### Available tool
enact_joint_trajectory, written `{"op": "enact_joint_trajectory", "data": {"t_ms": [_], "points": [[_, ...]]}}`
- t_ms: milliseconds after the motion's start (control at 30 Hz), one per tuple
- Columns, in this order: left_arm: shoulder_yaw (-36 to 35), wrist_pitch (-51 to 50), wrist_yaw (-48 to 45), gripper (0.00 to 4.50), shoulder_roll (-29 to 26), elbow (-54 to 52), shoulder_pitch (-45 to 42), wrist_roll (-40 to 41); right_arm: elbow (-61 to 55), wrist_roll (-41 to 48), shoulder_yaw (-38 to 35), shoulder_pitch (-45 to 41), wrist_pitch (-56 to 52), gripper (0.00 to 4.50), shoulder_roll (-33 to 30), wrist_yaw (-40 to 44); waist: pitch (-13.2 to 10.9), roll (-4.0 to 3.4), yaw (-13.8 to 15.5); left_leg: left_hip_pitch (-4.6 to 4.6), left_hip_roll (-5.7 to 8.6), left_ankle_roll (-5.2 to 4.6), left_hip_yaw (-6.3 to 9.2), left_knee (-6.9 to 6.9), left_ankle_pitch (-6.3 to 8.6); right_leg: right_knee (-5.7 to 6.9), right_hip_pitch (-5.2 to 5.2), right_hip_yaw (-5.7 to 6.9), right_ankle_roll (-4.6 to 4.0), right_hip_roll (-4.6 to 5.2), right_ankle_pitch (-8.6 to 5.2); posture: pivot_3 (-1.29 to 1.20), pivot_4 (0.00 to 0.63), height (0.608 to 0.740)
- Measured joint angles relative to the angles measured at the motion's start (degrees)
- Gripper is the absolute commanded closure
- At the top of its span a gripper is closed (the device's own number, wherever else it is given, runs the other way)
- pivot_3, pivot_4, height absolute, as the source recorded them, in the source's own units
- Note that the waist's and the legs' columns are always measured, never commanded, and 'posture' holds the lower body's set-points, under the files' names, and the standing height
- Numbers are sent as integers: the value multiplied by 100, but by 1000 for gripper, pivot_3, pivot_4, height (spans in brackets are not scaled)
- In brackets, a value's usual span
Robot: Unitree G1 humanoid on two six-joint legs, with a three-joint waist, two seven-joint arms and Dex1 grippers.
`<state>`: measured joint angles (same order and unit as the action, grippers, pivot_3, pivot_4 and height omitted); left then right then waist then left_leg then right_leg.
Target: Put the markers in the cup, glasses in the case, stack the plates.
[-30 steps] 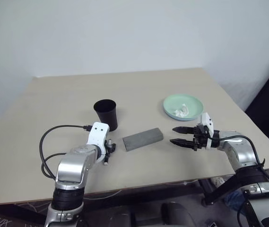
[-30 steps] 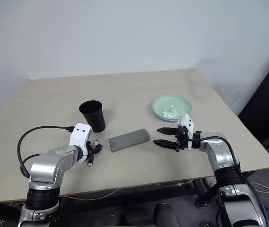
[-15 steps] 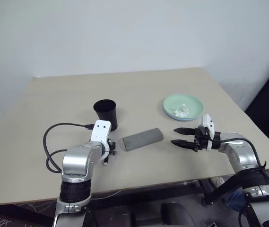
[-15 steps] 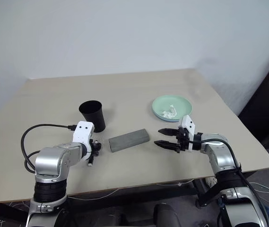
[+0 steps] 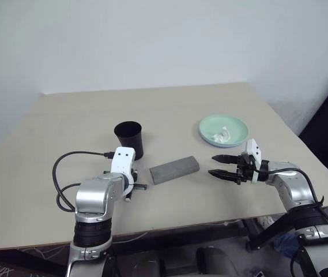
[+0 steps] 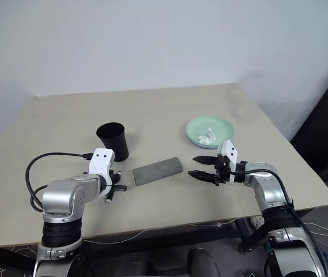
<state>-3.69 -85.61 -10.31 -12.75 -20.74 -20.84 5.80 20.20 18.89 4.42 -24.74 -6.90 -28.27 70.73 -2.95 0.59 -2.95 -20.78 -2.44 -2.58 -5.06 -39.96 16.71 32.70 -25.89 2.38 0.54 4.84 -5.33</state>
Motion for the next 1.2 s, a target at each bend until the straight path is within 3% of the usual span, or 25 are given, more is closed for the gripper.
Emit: {"op": "enact_joint_trajectory", "data": {"t_ms": [133,333,567,733,1033,1200], "points": [[563,893,-879,4468,-1027,-419,26,394,71,-54,5,-76,8,1481,10,0,-6,8,-2,-11,-1,3,-7,7,1,3,-25,-2,-1,0,0,0,0,733],[700,2564,-2009,4468,-1624,-623,59,842,90,-91,5,-167,26,1481,33,3,-8,10,9,-26,0,5,-38,13,2,-1,-41,-3,-1,0,-1,0,0,733],[337,5208,-2175,4468,-1275,862,-829,801,180,-101,66,-318,45,1481,99,4,-9,12,15,-27,3,3,-40,2,-1,-1,-30,-4,-1,0,0,0,0,733],[294,7178,-1442,4468,-1053,2878,-1697,59,200,-103,78,-380,52,1481,105,-23,-9,13,18,-18,3,2,-39,2,-1,0,-20,-1,-1,-2,0,0,0,733],[256,9206,-732,4468,-721,5271,-2277,-509,175,-103,78,-372,51,1481,104,-83,-8,13,18,-25,3,-19,-41,8,-10,-3,-26,1,1,-2,1,0,0,733],[270,9689,-701,3005,-649,5860,-2290,-593,131,-101,76,-358,35,1481,68,-124,-9,14,17,-26,2,-19,-42,7,-10,-2,-28,2,1,0,2,0,0,733]]}}
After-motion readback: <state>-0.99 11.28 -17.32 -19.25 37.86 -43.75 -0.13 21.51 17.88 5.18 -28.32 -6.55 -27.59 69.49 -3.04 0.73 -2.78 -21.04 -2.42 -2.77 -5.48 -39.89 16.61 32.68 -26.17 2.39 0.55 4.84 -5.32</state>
